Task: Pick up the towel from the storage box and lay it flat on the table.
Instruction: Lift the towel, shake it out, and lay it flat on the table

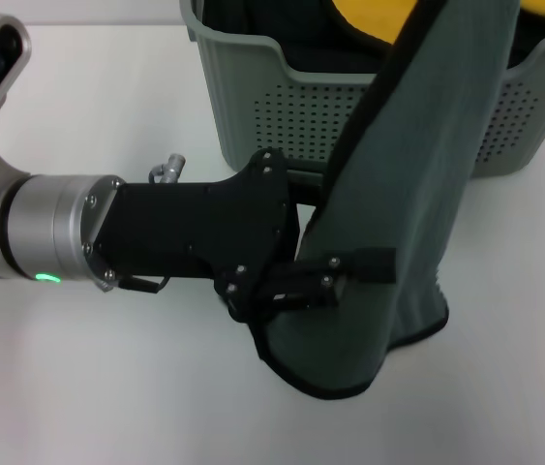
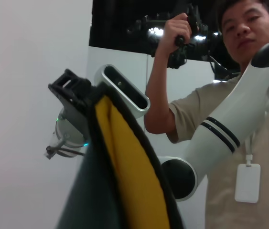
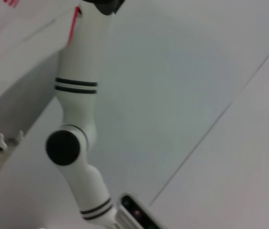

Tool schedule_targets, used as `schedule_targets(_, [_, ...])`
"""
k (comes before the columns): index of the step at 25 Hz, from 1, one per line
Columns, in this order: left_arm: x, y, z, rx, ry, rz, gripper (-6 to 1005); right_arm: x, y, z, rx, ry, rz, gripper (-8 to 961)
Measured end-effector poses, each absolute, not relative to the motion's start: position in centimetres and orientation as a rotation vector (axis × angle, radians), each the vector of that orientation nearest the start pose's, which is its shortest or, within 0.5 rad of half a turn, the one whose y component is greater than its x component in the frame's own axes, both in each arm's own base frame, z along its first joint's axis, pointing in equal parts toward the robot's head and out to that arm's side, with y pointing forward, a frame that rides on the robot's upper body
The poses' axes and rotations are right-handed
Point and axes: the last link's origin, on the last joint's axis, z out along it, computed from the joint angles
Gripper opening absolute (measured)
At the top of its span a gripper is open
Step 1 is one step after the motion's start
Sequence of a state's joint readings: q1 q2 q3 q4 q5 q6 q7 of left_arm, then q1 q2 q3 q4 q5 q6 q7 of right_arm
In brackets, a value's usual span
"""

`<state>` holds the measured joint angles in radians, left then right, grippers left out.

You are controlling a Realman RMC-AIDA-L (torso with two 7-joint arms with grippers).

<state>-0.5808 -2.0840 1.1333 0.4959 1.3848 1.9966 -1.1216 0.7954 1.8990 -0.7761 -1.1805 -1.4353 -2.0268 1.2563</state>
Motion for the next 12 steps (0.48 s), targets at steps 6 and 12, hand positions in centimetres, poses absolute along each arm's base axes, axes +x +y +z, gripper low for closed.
schedule_targets(6, [-17.3, 27.2, -1.7, -2.860, -0.049, -1.652, 393, 6.1, 33.6, 16.2, -2.541, -1.095, 1.016, 6])
schedule_targets(12, [-17.9, 26.9, -1.9, -2.835, -0.103, -1.654, 393, 6.1, 33.5, 16.8, -2.500, -1.105, 1.001, 5])
